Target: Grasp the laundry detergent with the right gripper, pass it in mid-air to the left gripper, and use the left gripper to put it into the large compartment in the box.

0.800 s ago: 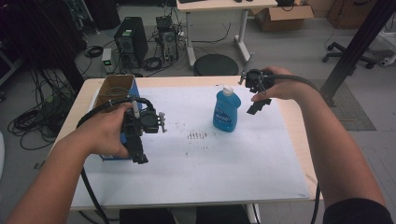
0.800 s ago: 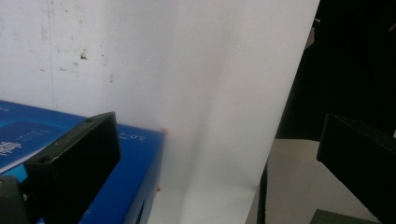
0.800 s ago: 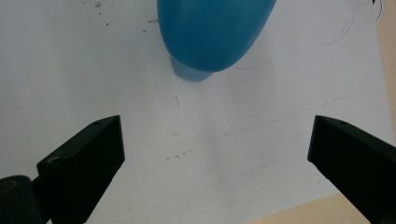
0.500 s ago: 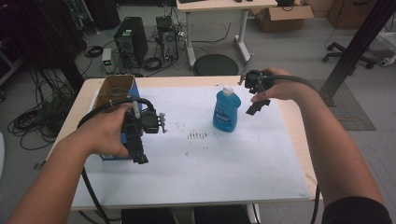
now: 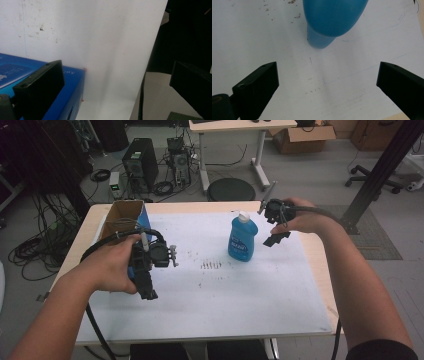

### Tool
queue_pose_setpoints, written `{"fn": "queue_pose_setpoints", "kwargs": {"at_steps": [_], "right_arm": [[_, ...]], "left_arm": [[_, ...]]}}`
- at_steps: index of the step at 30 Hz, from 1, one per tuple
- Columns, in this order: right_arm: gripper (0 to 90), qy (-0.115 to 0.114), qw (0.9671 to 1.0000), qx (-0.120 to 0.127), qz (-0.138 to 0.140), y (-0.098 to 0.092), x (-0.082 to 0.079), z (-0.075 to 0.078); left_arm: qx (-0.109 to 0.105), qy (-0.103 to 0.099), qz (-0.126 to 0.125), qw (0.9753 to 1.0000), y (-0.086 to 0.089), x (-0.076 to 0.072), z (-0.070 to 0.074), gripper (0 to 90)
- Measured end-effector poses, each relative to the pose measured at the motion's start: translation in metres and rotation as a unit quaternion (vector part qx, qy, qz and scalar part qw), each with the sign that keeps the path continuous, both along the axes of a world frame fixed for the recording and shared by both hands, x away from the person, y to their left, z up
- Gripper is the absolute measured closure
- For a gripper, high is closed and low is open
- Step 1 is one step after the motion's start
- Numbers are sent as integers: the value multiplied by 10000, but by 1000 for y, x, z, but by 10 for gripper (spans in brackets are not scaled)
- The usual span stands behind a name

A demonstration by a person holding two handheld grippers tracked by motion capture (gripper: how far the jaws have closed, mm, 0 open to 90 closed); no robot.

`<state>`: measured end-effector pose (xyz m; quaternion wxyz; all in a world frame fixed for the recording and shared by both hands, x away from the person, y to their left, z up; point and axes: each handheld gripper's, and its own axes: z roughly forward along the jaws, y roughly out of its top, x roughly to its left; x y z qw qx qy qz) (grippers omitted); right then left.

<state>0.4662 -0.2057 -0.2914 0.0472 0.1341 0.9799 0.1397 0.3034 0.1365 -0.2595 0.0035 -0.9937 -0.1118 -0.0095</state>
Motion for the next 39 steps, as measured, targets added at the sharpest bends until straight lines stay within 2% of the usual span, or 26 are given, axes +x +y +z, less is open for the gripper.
{"fn": "queue_pose_setpoints", "kwargs": {"at_steps": [4, 5, 7, 17, 27, 35, 39], "right_arm": [[42, -28, 10000, 66, -47, -3, -5, -3], [42, -40, 9998, 170, -76, -3, -8, -5], [42, -57, 9997, 214, -75, -3, -9, -6], [39, -172, 9983, 512, -233, -1, -16, -23], [34, -297, 9937, 879, -631, -6, -19, -45], [35, -257, 9921, 1016, -696, -7, -20, -57], [34, -254, 9896, 1203, -747, -6, -20, -62]], "left_arm": [[-13, -14, -38, 10000, -1, -3, 1, 2], [-7, -11, -49, 10000, -1, -4, 2, 2], [5, -15, -96, 10000, -2, -5, 2, 2], [32, -33, -181, 9998, -3, -13, 0, 2], [110, -40, -219, 9997, -1, -18, -2, 2], [154, -43, -259, 9995, -4, -21, -4, 2], [161, -60, -282, 9995, -5, -22, -3, 2]]}}
